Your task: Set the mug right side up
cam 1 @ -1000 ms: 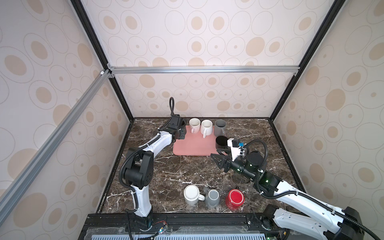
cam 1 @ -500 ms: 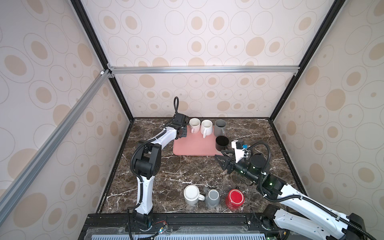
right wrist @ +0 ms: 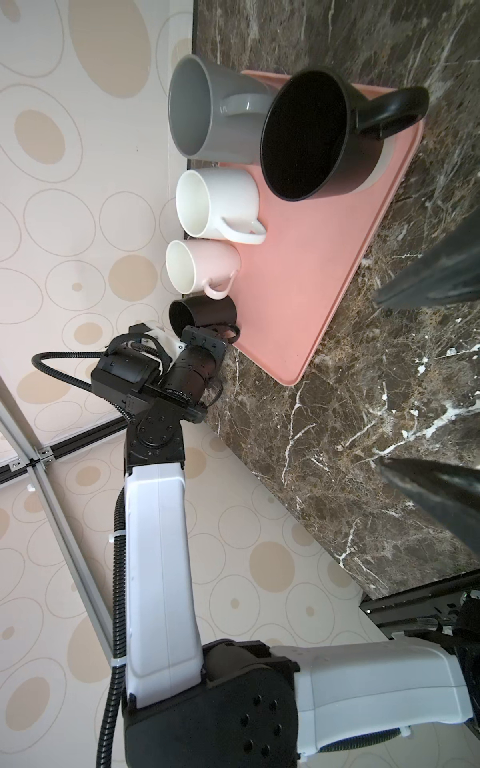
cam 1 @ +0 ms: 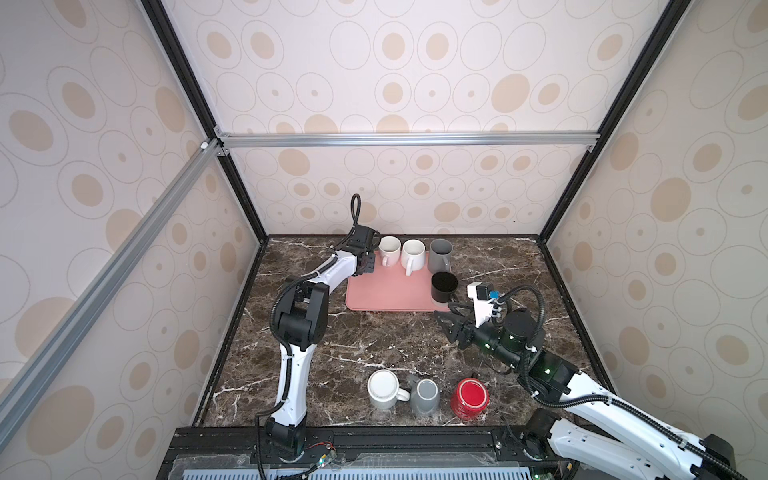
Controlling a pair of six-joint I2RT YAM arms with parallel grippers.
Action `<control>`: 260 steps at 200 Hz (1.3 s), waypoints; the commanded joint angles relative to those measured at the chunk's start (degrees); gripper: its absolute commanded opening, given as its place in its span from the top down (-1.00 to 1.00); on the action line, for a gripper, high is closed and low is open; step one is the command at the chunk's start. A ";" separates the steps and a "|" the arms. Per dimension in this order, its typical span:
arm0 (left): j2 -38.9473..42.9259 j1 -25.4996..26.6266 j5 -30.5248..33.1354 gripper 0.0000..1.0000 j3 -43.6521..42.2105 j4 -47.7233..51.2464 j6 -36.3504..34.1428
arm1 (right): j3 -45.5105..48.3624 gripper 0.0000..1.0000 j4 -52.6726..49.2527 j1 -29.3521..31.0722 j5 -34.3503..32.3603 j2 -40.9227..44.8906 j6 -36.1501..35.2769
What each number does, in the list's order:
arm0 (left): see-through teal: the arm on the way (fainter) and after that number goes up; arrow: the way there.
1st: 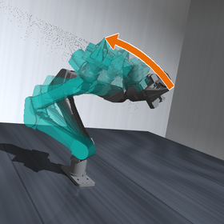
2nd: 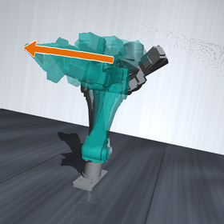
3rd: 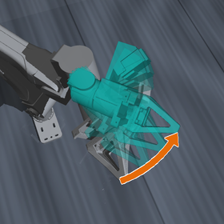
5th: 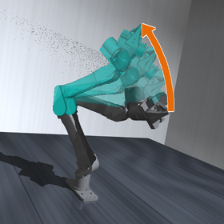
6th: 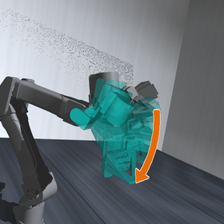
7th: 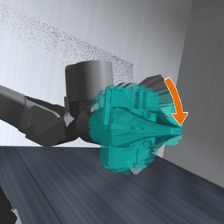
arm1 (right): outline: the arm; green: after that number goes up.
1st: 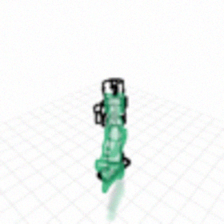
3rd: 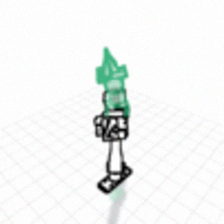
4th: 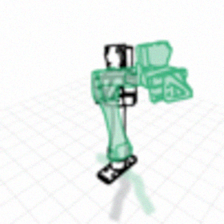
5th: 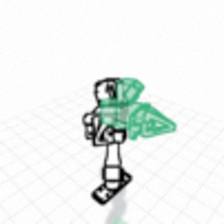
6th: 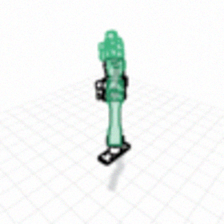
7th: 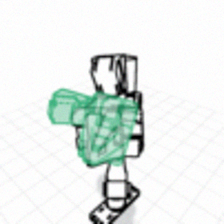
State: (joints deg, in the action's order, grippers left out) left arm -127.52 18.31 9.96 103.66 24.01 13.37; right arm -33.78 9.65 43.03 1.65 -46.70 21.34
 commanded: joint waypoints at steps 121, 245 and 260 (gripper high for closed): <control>17.78 -1.24 -4.33 -0.36 -13.63 -15.87 3.32 | -0.99 -0.37 -4.72 -0.41 3.59 -1.72 -1.21; 58.98 -0.93 -26.46 -0.99 -57.01 -44.74 26.18 | -12.26 -0.65 -24.23 10.38 8.14 -17.83 -14.22; 61.93 -0.83 -26.97 -0.99 -60.57 -45.88 27.85 | -15.22 -0.76 -28.41 15.08 3.82 -21.37 -17.12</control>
State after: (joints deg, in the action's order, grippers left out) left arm -69.63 17.41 -13.34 47.18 -16.71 35.68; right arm -44.86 -9.67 52.56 10.55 -63.94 10.74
